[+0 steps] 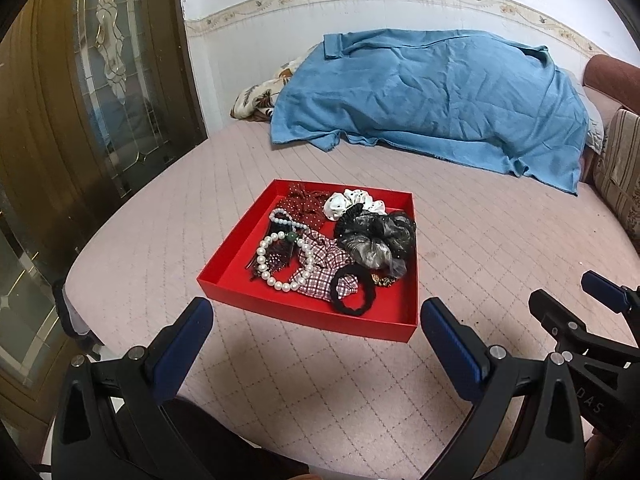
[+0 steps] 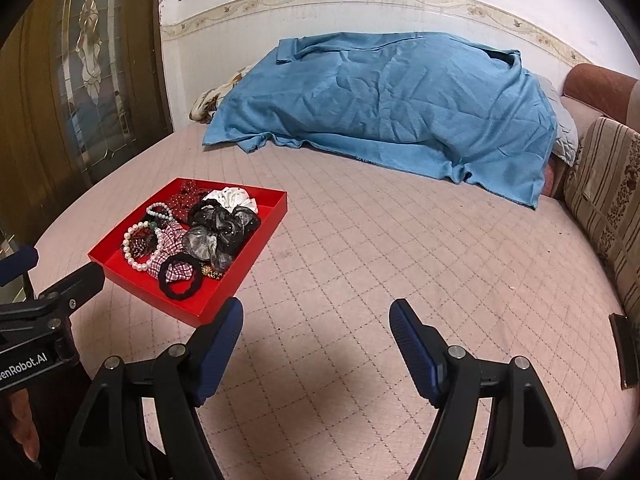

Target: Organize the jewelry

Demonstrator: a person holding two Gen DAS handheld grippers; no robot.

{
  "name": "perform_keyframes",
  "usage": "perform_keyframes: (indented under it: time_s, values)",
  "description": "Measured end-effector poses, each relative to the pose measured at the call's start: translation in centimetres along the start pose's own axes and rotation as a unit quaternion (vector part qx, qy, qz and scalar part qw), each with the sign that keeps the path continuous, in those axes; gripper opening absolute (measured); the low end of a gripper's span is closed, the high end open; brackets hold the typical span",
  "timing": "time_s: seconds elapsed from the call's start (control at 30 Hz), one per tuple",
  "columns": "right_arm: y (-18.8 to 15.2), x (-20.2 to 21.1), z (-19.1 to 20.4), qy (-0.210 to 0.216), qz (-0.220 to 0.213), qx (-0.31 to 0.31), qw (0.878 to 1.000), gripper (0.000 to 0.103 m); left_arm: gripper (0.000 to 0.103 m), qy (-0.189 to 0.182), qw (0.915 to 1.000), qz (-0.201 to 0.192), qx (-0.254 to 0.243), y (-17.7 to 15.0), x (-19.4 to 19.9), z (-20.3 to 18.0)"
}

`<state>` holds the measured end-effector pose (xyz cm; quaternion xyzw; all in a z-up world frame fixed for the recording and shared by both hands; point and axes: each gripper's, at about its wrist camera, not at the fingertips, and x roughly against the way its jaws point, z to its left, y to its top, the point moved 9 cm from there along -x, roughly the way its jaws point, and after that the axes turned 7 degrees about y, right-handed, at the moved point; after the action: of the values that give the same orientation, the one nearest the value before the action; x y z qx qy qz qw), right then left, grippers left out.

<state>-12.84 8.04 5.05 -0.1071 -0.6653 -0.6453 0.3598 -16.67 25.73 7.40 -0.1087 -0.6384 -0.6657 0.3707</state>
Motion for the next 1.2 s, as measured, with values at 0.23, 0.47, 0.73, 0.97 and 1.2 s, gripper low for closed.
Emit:
perform_keyframes:
  time_s: [0.23, 0.47, 0.73, 0.97, 1.2]
  values:
    - [-0.1, -0.3, 0.0, 0.000, 0.006, -0.002, 1.000, 0.080, 0.103, -0.007, 0.9999, 0.007, -0.002, -0.3, -0.4, -0.2]
    - [-0.2, -0.6, 0.0, -0.001, 0.010, -0.003, 1.000, 0.080, 0.103, -0.015, 0.9997, 0.019, -0.002, -0.7, -0.9, -0.3]
    - [-0.3, -0.7, -0.2, -0.001, 0.010, -0.008, 1.000, 0.080, 0.103, -0.021, 0.9994, 0.028, 0.000, -0.9, -1.3, -0.4]
    - [-0.5, -0.9, -0.2, 0.000, 0.013, -0.011, 1.000, 0.080, 0.103, -0.023, 0.9992, 0.032, -0.002, -1.1, -1.5, -0.5]
    - [-0.5, -0.9, -0.2, 0.000, 0.013, -0.010, 1.000, 0.080, 0.103, -0.029, 0.9989, 0.038, 0.000, -1.3, -1.7, -0.7]
